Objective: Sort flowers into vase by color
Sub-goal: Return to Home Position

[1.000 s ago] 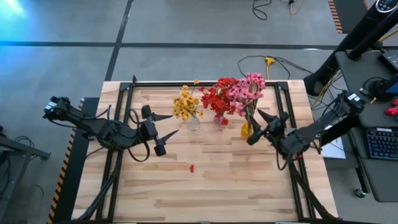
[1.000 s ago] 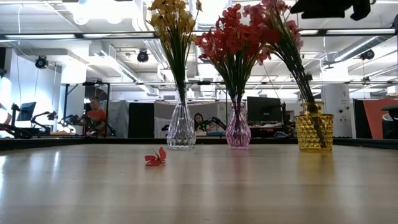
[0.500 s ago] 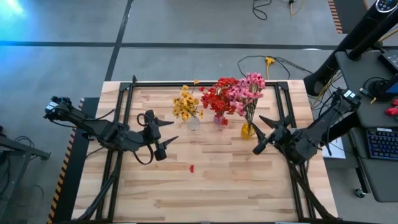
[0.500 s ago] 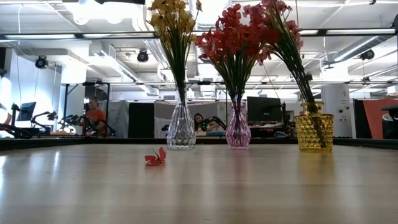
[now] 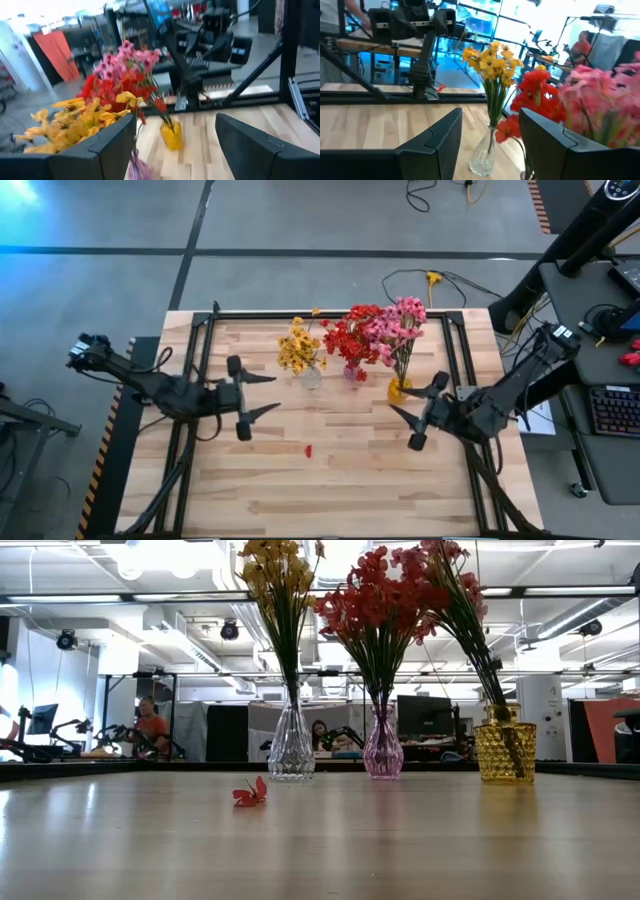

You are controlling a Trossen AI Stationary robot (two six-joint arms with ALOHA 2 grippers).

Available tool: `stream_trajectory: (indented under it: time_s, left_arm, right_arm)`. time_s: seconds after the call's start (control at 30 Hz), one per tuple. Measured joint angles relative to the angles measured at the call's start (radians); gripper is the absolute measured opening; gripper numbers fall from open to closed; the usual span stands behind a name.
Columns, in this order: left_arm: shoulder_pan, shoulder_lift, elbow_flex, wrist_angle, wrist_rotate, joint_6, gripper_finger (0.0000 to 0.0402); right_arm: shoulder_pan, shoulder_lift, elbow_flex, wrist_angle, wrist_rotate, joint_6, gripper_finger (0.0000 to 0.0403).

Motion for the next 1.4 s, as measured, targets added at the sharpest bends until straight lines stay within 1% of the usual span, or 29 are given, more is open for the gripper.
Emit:
stream_trajectory:
  time_s: [0.1,0.23,0.33,0.43,0.53,0.6,0.7,0.8,0.97,1.2,1.3,1.4]
  left_arm:
    - [0.0,-0.068,-0.086,0.096,0.001,0.057,0.0258]
    - [0.003,-0.166,-0.203,0.181,0.0,0.113,0.0258]
    - [0.017,-0.24,-0.273,0.245,0.017,0.166,0.0258]
    - [0.05,-0.316,-0.325,0.254,0.017,0.194,0.0258]
    - [0.093,-0.395,-0.366,0.255,0.017,0.205,0.0258]
    - [0.124,-0.449,-0.393,0.241,0.017,0.209,0.0258]
    - [0.161,-0.517,-0.434,0.215,0.017,0.197,0.0258]
    - [0.179,-0.574,-0.482,0.21,0.021,0.191,0.0258]
    - [0.179,-0.667,-0.545,0.208,0.022,0.176,0.0258]
    - [0.179,-0.776,-0.627,0.2,0.019,0.164,0.0258]
    - [0.179,-0.818,-0.668,0.198,0.015,0.158,0.0258]
    - [0.179,-0.858,-0.707,0.198,0.013,0.143,0.0258]
  right_arm:
    - [-0.048,-0.002,-0.002,0.005,-0.086,-0.02,0.0189]
    - [-0.124,-0.014,-0.002,0.008,-0.279,-0.049,0.0189]
    - [-0.181,-0.028,-0.009,0.028,-0.358,-0.076,0.0189]
    - [-0.236,-0.054,-0.023,0.028,-0.421,-0.092,0.0189]
    - [-0.29,-0.096,-0.05,0.038,-0.538,-0.097,0.0189]
    - [-0.315,-0.132,-0.082,0.063,-0.594,-0.097,0.0187]
    - [-0.337,-0.202,-0.15,0.106,-0.601,-0.103,0.0183]
    - [-0.341,-0.292,-0.22,0.111,-0.602,-0.09,0.0178]
    - [-0.341,-0.439,-0.333,0.134,-0.603,-0.044,0.0171]
    - [-0.34,-0.677,-0.462,0.146,-0.617,-0.028,0.017]
    - [-0.34,-0.799,-0.491,0.076,-0.652,-0.023,0.0167]
    - [-0.34,-0.911,-0.508,-0.004,-0.655,-0.005,0.0163]
